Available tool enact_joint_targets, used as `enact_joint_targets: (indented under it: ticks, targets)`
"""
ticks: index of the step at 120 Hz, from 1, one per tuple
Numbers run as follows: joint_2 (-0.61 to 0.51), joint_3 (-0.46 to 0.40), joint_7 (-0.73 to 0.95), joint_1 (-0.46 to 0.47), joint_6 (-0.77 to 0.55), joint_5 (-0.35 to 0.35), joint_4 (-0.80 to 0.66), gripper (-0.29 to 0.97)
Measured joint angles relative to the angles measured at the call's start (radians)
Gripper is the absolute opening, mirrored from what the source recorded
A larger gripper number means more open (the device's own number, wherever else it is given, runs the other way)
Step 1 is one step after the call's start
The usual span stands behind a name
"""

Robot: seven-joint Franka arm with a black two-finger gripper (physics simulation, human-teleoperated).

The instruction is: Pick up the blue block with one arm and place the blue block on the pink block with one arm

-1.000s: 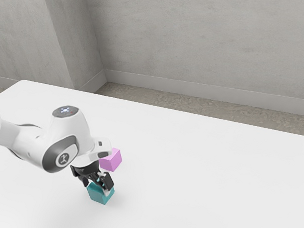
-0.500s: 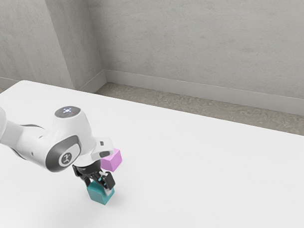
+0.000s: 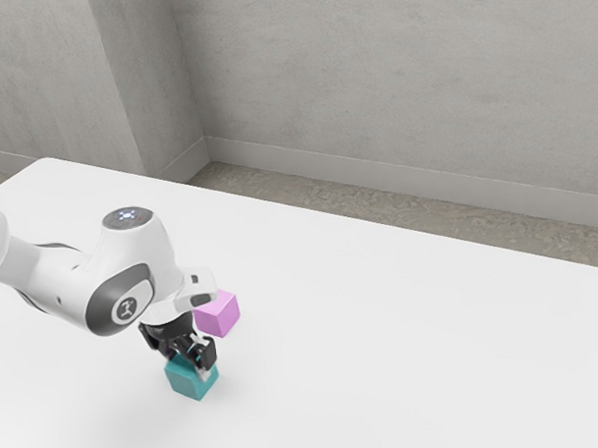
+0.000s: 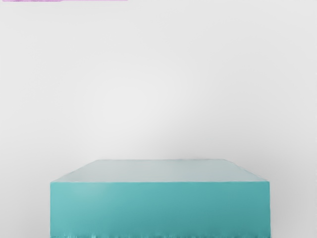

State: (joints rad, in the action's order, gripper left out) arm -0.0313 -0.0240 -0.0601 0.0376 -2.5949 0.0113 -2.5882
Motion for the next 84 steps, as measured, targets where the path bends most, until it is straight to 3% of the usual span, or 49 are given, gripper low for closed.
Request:
enact_joint_targets:
  ticks: [48, 84]
  targets:
    - [-0.153, -0.001, -0.046, 0.011, 0.08, 0.026, 0.0, 0.16]
    - [-0.18, 0.101, -0.088, 0.008, 0.173, 0.133, 0.1, 0.12]
